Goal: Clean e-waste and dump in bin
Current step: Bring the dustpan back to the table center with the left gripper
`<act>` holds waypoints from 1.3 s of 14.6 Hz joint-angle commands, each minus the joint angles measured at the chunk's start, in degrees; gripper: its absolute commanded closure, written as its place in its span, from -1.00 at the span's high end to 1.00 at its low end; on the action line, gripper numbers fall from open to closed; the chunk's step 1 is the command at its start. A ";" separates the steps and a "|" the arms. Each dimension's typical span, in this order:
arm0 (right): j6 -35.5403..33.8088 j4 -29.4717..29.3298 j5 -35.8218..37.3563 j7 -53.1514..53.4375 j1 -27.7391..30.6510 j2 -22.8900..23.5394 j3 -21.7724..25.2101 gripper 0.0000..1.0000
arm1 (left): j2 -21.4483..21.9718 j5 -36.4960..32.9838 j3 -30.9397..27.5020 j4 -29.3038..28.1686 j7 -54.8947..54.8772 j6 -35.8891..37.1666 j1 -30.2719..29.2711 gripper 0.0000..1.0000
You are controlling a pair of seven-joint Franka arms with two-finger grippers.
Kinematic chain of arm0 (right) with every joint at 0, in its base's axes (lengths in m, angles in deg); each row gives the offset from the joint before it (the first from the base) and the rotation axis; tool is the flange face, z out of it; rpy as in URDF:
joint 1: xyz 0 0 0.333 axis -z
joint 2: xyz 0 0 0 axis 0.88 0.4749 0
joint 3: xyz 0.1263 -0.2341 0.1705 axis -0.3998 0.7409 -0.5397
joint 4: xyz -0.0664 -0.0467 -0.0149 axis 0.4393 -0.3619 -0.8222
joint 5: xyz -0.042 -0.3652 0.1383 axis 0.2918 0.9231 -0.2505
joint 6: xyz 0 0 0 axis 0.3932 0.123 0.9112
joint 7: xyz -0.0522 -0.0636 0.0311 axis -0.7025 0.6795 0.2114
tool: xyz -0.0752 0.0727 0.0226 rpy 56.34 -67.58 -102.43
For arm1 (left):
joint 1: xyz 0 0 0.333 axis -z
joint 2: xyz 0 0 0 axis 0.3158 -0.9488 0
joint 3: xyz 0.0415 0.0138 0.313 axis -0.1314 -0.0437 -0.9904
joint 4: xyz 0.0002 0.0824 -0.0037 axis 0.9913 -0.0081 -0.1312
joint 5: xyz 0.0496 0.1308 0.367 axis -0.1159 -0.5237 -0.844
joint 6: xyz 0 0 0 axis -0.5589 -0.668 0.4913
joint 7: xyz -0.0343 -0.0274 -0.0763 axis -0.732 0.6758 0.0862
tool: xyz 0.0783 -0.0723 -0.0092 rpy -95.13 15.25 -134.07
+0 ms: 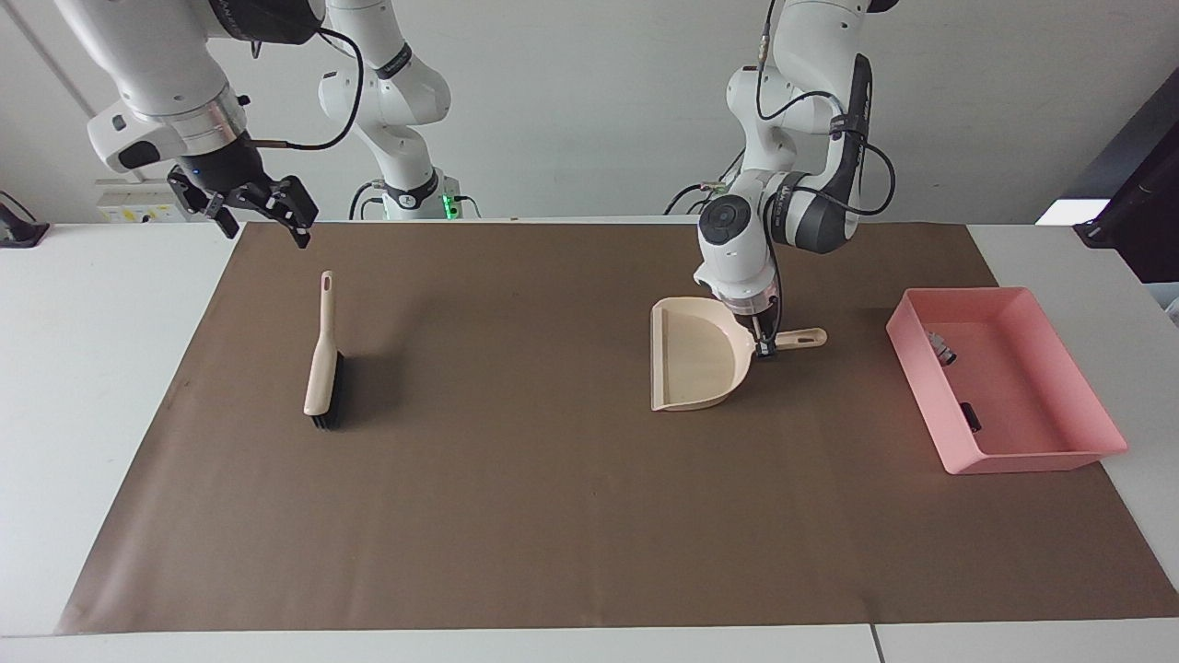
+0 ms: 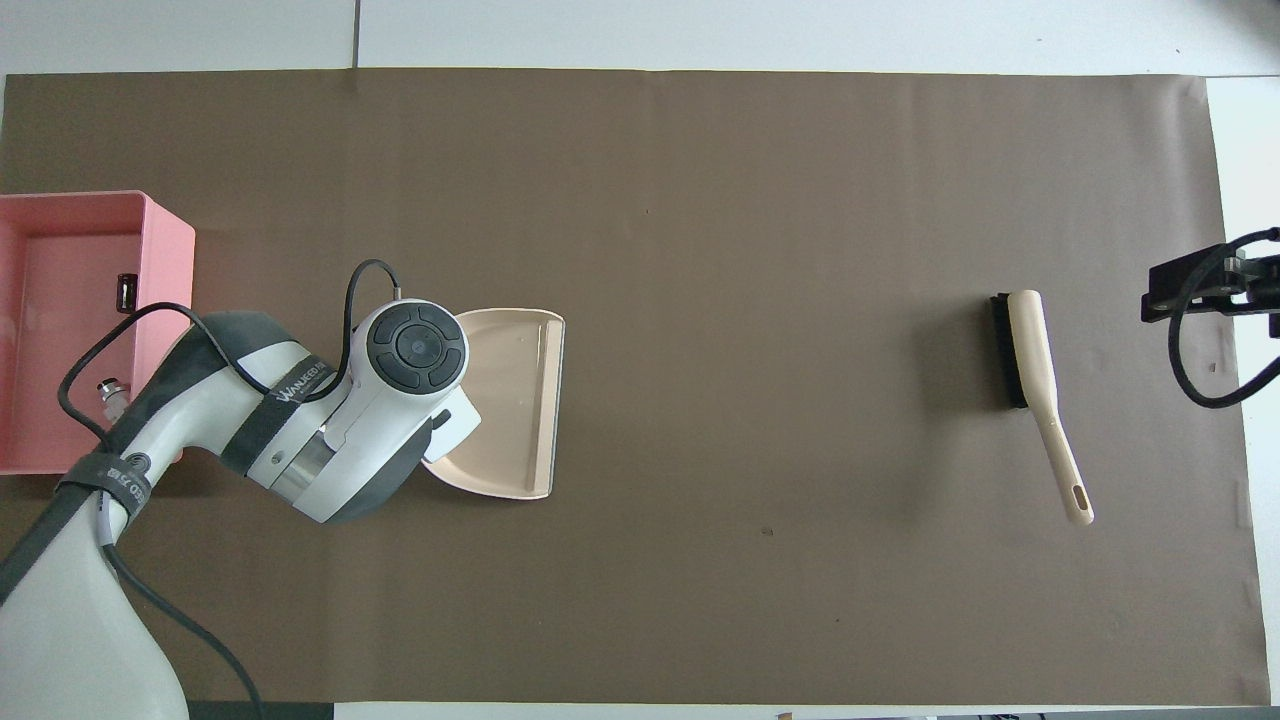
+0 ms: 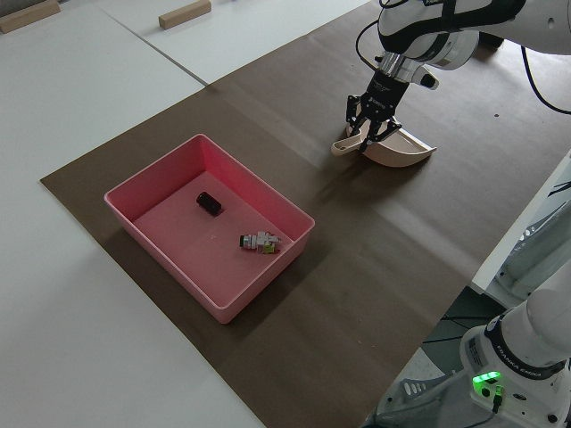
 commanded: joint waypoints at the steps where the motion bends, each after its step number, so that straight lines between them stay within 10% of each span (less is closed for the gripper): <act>1: -0.49 1.03 -1.20 0.34 0.43 -0.97 -0.19 1.00 | 0.53 0.71 -0.93 -1.60 3.43 -0.80 0.89 -0.97; 6: -0.49 1.03 -1.11 0.34 0.43 -0.97 -0.19 1.00 | 0.53 0.89 -0.93 -1.60 4.23 -0.62 0.63 -0.72; 14: -0.49 1.03 -1.20 0.34 0.43 -0.97 -0.19 1.00 | 7.37 6.68 -1.37 0.33 9.58 5.62 -6.82 0.84; 19: -0.49 1.03 -1.20 0.34 0.43 -0.97 -0.19 1.00 | 10.55 11.59 -1.37 1.29 25.82 7.72 -15.62 0.95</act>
